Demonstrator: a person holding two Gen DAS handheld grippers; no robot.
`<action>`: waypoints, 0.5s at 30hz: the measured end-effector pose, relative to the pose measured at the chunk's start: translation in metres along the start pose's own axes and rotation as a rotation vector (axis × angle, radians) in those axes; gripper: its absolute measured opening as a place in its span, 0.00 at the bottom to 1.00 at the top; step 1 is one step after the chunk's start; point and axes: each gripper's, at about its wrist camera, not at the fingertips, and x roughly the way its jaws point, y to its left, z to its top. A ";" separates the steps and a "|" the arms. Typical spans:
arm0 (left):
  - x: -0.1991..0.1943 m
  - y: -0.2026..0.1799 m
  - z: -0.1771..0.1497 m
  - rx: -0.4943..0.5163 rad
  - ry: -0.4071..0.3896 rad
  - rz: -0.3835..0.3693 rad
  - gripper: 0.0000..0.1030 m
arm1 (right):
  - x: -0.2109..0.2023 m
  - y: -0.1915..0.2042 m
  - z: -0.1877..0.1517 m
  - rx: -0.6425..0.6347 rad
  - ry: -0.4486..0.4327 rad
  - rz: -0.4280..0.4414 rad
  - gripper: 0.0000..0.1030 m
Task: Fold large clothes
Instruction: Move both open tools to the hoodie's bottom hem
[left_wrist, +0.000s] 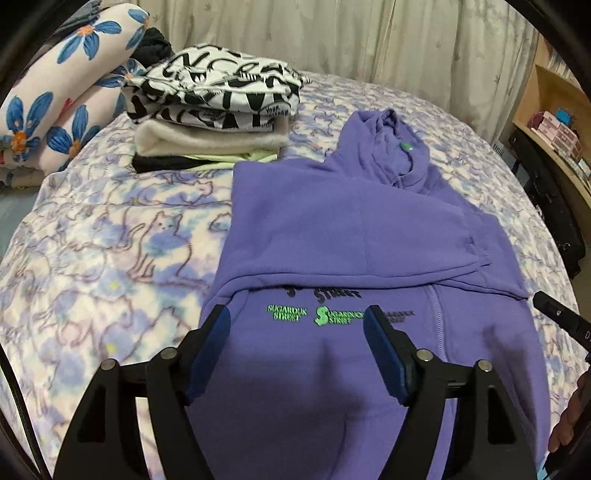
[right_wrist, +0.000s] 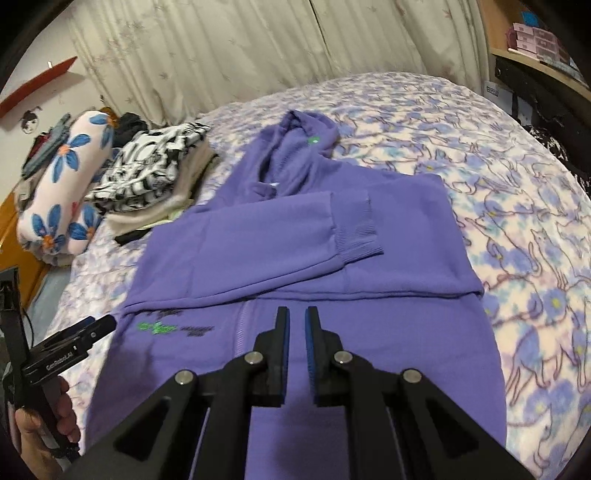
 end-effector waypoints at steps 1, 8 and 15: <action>-0.007 0.000 -0.002 0.000 -0.009 -0.001 0.75 | -0.006 0.002 -0.003 -0.003 -0.007 0.001 0.18; -0.045 0.002 -0.026 -0.002 -0.030 0.002 0.76 | -0.034 0.014 -0.024 -0.034 -0.036 0.006 0.31; -0.068 0.014 -0.058 -0.012 -0.016 0.026 0.76 | -0.053 0.007 -0.051 -0.021 -0.021 0.010 0.31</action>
